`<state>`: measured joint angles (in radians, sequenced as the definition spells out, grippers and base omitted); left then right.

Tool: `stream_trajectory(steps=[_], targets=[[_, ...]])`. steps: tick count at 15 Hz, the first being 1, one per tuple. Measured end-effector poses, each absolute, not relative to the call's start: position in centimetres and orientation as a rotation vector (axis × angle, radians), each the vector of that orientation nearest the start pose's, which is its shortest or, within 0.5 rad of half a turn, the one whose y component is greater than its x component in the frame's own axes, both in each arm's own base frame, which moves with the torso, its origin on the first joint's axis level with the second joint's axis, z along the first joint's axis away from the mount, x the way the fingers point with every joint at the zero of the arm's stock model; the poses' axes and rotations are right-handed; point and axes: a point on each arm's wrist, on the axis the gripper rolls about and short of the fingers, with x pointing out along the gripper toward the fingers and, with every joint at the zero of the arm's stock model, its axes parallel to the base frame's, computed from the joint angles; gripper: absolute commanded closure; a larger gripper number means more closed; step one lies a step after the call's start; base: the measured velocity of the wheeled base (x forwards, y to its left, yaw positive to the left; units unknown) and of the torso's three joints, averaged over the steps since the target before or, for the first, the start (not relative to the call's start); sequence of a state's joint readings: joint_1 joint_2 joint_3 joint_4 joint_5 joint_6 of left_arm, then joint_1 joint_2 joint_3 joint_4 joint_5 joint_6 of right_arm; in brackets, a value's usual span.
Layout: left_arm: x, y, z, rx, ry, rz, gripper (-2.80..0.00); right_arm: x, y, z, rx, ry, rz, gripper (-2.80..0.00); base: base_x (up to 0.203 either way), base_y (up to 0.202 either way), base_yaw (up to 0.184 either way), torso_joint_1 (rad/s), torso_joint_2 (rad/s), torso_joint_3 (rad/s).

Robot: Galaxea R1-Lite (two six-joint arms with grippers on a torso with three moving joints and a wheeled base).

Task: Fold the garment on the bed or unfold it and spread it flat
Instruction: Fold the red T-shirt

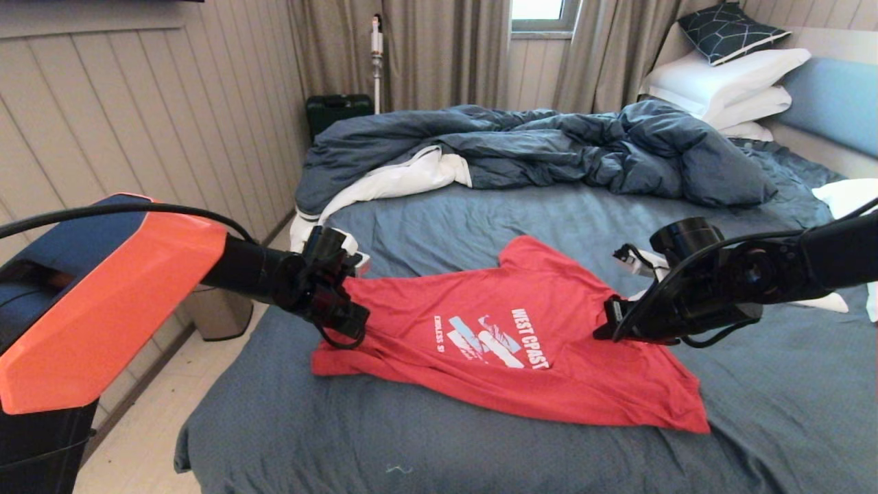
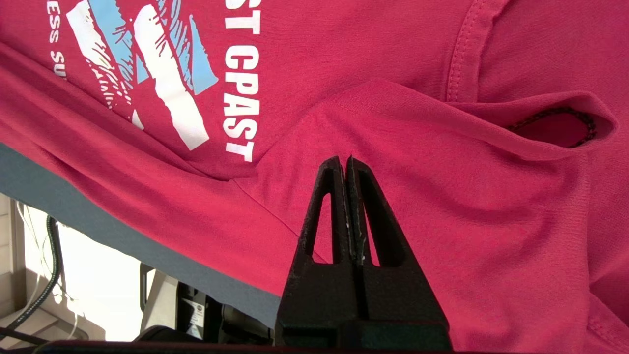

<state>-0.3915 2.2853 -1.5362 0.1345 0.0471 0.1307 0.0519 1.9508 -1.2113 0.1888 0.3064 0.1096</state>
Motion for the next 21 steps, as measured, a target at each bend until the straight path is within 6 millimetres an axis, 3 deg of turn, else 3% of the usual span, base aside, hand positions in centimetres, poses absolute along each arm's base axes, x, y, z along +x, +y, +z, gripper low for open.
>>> stream_trajectory(steps=[4,13,20,21], targets=[[41.9,-17.2,8.0,0.323,0.874,-0.386,0.00,35.1,2.5,13.4,0.219,0.946,0.281,0.00,0.000,0.000,0.000,0.000,0.00,0.000],[44.0,-16.0,9.0,0.290,0.868,-0.370,0.00,34.9,2.6,13.4,0.218,0.949,0.284,0.00,0.000,0.000,0.000,0.000,0.00,0.000],[42.7,-15.6,9.5,0.271,0.894,-0.365,0.00,34.7,2.7,13.6,0.216,0.948,0.287,0.00,0.000,0.000,0.000,0.000,0.00,0.000],[42.6,-15.6,9.6,0.265,0.894,-0.362,-2.80,34.7,2.7,13.6,0.216,0.948,0.287,0.00,0.000,0.000,0.000,0.000,0.00,0.000]])
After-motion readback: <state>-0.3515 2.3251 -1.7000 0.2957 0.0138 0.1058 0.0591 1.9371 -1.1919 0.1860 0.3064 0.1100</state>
